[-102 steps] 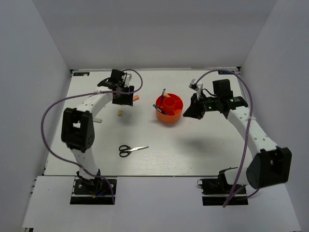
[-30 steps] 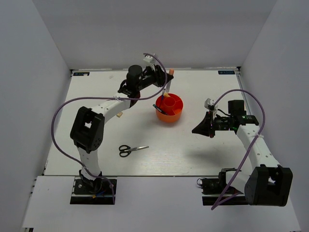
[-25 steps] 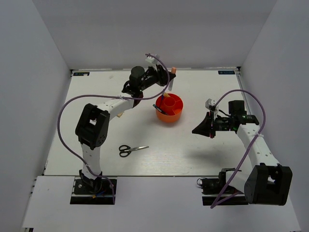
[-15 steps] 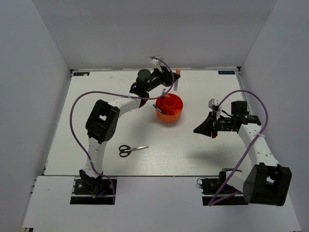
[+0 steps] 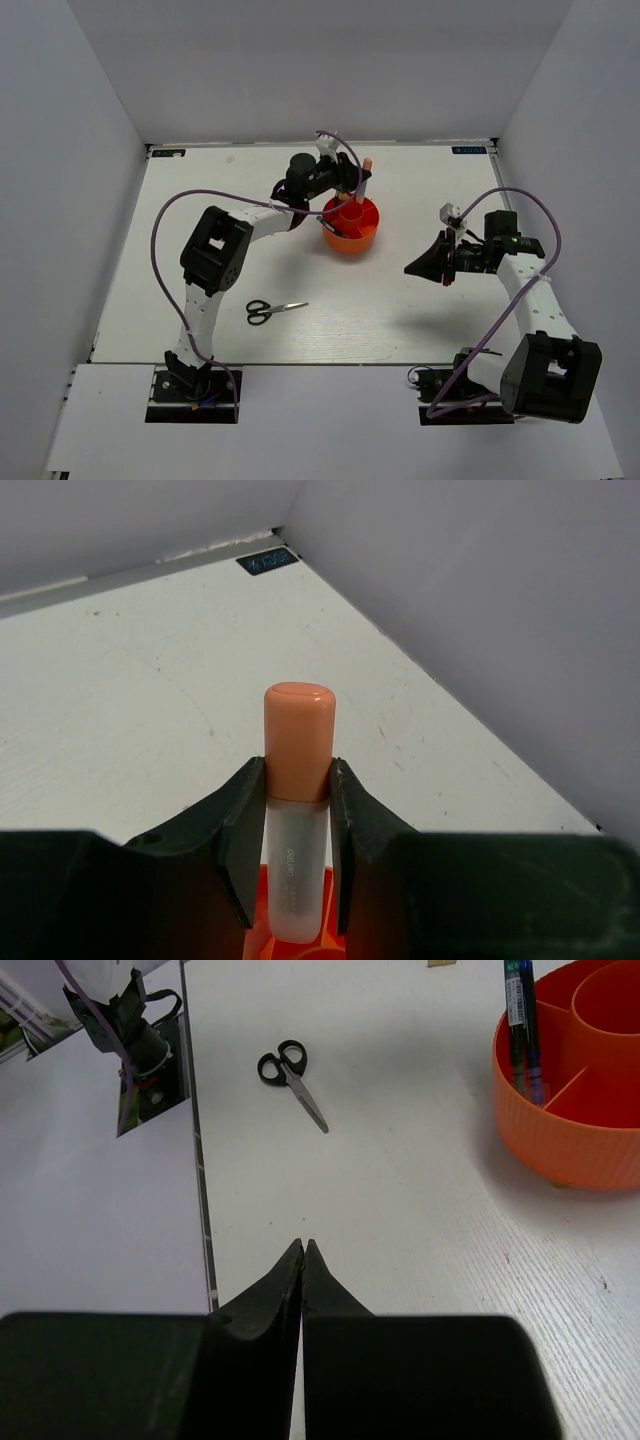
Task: Sort the stationery into containers
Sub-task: Place the pen in the storage box.
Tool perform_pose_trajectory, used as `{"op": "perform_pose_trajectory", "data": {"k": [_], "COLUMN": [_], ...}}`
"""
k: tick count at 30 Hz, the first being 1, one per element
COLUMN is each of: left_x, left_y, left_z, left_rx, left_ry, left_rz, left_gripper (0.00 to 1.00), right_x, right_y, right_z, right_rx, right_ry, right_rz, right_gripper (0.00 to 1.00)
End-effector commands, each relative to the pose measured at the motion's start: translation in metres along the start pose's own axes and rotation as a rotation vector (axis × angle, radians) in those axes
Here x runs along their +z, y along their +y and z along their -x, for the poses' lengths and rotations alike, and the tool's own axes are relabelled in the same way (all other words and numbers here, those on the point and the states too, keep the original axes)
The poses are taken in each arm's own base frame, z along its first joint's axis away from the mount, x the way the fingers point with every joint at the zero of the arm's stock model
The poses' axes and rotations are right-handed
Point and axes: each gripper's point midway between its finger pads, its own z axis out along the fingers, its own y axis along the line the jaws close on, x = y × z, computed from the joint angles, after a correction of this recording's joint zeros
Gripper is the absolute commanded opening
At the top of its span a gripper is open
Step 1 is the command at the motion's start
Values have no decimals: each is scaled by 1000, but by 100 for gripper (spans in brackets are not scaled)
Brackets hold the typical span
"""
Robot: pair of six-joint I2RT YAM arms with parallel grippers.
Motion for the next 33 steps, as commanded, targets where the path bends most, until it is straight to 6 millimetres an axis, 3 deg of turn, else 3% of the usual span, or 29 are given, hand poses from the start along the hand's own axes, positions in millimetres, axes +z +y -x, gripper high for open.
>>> {"op": "perform_pose_trajectory", "data": {"k": [1,21,24,25,28,29,33], "left_x": [-4,-24,-25,-25,-26,-26,-28], "left_y": [-16,-6,-5,-5,-6,-6,-8], "left_z": [7,-34,-34,-31,-29,-28,-23], "left_rx": [45,92,103,107,108,105,115], "left_ry": [9,129,138,132,133,134,130], "left_rz": [-34,7,16,19,20,29,29], "left_gripper": [0,3,8,16,23,30,37], "right_x": [-3,-13,-14,-14,-15,-16,-16], "right_y": [5,14,15,16,14,17,18], "right_z": [18,34,38,38,40,41,45], "right_rx": [-32,-15,-17,-13,-26,-24,-21], "right_ry": [-53,-111,-116,-119,-122,-124,-134], "right_rz": [25,33,34,37,33,32,33], "right_gripper": [0,0,2,6,14,15,15]}}
